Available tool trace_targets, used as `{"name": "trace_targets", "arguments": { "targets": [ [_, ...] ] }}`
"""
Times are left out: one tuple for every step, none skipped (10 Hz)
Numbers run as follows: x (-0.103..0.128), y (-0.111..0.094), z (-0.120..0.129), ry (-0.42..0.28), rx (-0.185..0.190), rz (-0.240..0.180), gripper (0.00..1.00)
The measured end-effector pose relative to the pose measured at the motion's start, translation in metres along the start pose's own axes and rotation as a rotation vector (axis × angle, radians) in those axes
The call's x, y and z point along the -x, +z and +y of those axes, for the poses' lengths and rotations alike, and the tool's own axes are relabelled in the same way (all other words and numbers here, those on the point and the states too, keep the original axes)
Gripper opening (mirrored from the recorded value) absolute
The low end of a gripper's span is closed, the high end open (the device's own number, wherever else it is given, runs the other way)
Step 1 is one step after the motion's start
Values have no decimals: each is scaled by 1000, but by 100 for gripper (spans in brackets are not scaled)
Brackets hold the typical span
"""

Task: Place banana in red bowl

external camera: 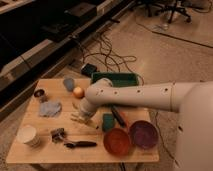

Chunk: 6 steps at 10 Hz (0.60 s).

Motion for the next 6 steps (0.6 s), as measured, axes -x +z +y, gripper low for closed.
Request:
{"name": "trace_targets", "arguments": {
  "targets": [
    [0, -11, 0, 4, -4, -1, 0],
    [-1, -19, 2, 8, 9, -1, 0],
    [-1, -20, 7, 16, 45, -6, 0],
    [-6, -19, 13, 34, 78, -11, 0],
    [-17, -14, 23, 56, 115, -18, 0],
    [-29, -9, 33, 68, 132, -21, 0]
  ]
}}
